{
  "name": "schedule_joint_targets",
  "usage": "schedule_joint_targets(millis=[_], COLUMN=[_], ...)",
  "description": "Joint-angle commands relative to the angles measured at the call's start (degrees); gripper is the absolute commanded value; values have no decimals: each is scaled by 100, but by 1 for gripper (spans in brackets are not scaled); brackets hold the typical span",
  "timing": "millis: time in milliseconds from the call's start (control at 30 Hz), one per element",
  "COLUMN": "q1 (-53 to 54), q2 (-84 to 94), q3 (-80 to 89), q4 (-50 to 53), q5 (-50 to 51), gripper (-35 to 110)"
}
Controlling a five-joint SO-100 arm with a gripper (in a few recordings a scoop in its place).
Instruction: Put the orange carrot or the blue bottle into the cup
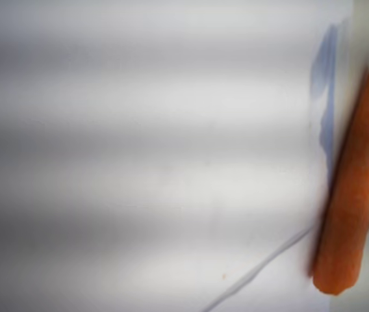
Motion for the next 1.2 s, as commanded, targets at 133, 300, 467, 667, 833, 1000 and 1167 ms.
schedule_joint_targets(millis=[133,300,467,667,833,1000,1167], q1=[35,35,35,35,35,44,35], q2=[264,264,264,264,264,185,-35], q3=[114,114,114,114,105,-255,-773], q4=[-79,-79,-79,-79,-35,9,9], q5=[-62,-62,-62,-62,-62,-62,-62], gripper=[18,18,18,18,19,19,19])
